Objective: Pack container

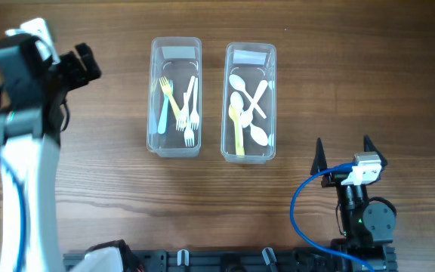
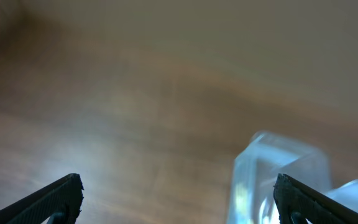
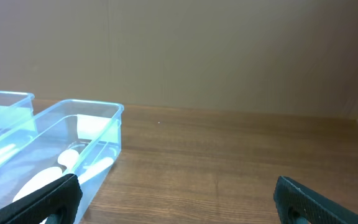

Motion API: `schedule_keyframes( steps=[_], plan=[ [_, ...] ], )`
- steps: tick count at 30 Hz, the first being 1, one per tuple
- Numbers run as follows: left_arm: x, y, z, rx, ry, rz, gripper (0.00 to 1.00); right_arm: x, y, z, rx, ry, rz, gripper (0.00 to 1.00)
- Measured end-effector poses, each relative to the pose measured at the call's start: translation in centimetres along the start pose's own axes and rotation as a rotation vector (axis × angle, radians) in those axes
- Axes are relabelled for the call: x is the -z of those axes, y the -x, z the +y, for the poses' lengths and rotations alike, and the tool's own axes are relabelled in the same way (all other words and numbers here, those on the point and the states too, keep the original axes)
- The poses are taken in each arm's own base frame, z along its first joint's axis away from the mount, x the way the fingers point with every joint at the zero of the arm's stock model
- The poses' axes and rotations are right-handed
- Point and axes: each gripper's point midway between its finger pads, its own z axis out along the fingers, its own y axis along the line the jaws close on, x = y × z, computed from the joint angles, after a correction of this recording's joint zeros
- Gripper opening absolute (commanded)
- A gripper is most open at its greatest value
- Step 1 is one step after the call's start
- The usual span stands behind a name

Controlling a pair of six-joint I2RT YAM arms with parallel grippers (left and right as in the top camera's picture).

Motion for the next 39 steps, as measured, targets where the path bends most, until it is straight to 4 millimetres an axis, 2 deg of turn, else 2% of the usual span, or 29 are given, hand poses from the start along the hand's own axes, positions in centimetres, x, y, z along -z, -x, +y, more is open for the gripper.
schedule_keyframes(
  steps=[1,2,3,4,5,6,9,11,13,15,17,21,24,26,28,30,33,36,39],
  plan=[
    [3.1,1.7,-0.5,-0.004,-0.015,-0.084,1.00,0.0,0.0,0.0,0.000,0.000,0.000,1.00],
    [8.0,3.9,-1.2,-0.012,-0.040,-0.210,1.00,0.0,0.0,0.0,0.000,0.000,0.000,1.00],
    [11.1,4.9,-1.8,-0.018,-0.058,-0.287,1.00,0.0,0.0,0.0,0.000,0.000,0.000,1.00],
    [15.5,5.7,-2.8,-0.031,-0.099,-0.390,1.00,0.0,0.0,0.0,0.000,0.000,0.000,1.00],
    [16.2,5.8,-3.0,-0.033,-0.105,-0.407,1.00,0.0,0.0,0.0,0.000,0.000,0.000,1.00],
    [22.2,6.1,-4.0,-0.047,-0.163,-0.540,1.00,0.0,0.0,0.0,0.000,0.000,0.000,1.00],
    [31.7,5.3,-3.9,-0.052,-0.221,-0.759,1.00,0.0,0.0,0.0,0.000,0.000,0.000,1.00],
    [35.3,4.3,-3.6,-0.052,-0.238,-0.847,1.00,0.0,0.0,0.0,0.000,0.000,0.000,1.00],
    [37.4,3.4,-3.4,-0.052,-0.247,-0.894,1.00,0.0,0.0,0.0,0.000,0.000,0.000,1.00],
    [37.5,2.6,-3.2,-0.052,-0.245,-0.882,1.00,0.0,0.0,0.0,0.000,0.000,0.001,1.00],
    [36.5,0.6,-2.7,-0.052,-0.234,-0.820,1.00,0.0,0.0,0.0,0.000,0.000,0.001,1.00],
    [33.4,-6.4,-1.3,-0.051,-0.208,-0.671,1.00,0.0,0.0,0.0,0.000,0.000,0.000,1.00],
    [28.6,-10.0,-0.8,-0.056,-0.207,-0.580,1.00,0.0,0.0,0.0,0.000,0.000,0.000,1.00],
    [25.4,-11.5,-1.0,-0.061,-0.219,-0.526,1.00,0.0,0.0,0.0,0.000,0.000,0.000,1.00],
    [21.8,-12.5,-1.4,-0.068,-0.243,-0.495,1.00,0.0,0.0,0.0,0.000,0.000,0.000,1.00],
    [19.6,-12.8,-1.6,-0.072,-0.258,-0.492,1.00,0.0,0.0,0.0,0.000,0.000,0.001,1.00],
    [14.9,-14.2,-1.7,-0.075,-0.274,-0.493,1.00,0.0,0.0,0.0,0.000,0.000,0.001,1.00],
    [11.3,-16.1,-1.5,-0.075,-0.278,-0.481,1.00,0.0,0.0,0.0,0.000,0.000,0.001,1.00],
    [9.1,-18.0,-1.2,-0.073,-0.274,-0.446,1.00,0.0,0.0,0.0,0.000,0.000,0.001,1.00]
  ],
)
